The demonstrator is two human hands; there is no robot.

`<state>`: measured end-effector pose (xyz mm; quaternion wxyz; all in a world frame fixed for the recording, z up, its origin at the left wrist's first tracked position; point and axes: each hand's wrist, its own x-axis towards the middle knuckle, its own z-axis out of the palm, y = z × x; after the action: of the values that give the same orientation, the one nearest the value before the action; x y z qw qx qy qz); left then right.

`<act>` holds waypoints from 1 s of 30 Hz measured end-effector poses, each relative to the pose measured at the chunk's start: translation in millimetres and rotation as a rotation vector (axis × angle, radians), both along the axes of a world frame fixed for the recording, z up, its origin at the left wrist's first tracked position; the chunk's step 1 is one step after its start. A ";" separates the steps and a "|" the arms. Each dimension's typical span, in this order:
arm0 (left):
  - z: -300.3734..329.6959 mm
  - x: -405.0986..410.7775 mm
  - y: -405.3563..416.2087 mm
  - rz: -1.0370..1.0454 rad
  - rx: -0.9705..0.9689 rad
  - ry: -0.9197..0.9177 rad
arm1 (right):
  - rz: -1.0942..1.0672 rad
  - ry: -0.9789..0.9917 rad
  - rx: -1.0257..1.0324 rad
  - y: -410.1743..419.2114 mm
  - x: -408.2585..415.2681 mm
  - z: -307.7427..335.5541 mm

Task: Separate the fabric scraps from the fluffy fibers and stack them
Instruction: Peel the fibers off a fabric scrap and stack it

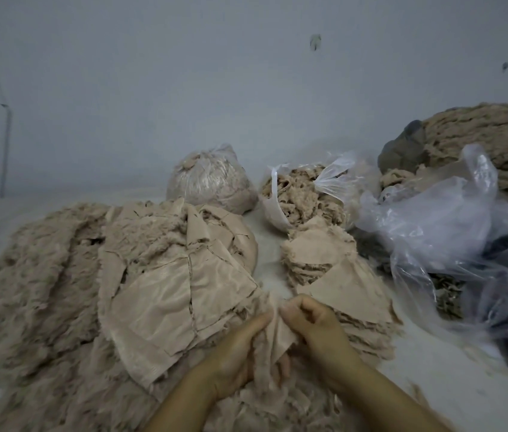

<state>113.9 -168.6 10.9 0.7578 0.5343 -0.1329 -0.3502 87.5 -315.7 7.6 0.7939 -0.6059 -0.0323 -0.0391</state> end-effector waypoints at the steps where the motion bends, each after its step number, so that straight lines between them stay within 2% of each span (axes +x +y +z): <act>1: -0.6 0.8 0.3 0.059 -0.001 -0.024 | -0.071 0.006 0.023 -0.8 2.1 -0.3; 3: -3.2 2.8 3.6 0.184 0.130 -0.208 | -0.174 0.040 0.056 -1.3 3.9 -1.3; 5: -6.7 3.5 4.8 0.259 0.333 -0.469 | -0.190 0.052 0.106 -0.6 0.8 -0.4; 6: -8.5 3.5 3.0 0.323 0.371 -0.549 | -0.194 0.050 0.119 -0.7 -1.7 0.4; 9: -7.2 1.9 -3.5 0.488 0.305 -0.535 | -0.256 0.040 0.045 -6.2 -6.0 0.4; 13: -3.8 -5.6 -3.2 0.314 0.171 -0.464 | -0.150 0.098 0.042 -6.8 -9.8 2.9; 17: -2.1 -11.0 -5.3 0.228 0.177 -0.484 | -0.085 0.195 0.118 -2.4 -10.5 7.2; 19: -3.3 -8.7 -6.0 0.308 0.190 -0.525 | -0.128 0.202 0.197 -3.7 -8.3 5.9; 22: -10.1 -0.7 -6.0 0.457 0.174 -0.526 | -0.219 0.167 0.212 -7.0 -6.7 4.0; 24: -11.4 -0.1 -7.5 0.471 0.192 -0.596 | -0.194 0.194 0.191 -5.9 -8.5 3.7; 28: -6.4 -6.8 -9.0 0.429 0.261 -0.824 | 0.001 0.339 0.017 -2.7 -12.2 6.3; 30: -7.9 -7.7 -8.1 0.394 0.297 -0.893 | -0.010 0.323 0.026 -2.5 -12.1 4.4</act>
<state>106.1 -176.7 3.0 0.5946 0.7488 -0.2891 0.0468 75.5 -318.2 12.1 0.7962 -0.5943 0.0996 0.0545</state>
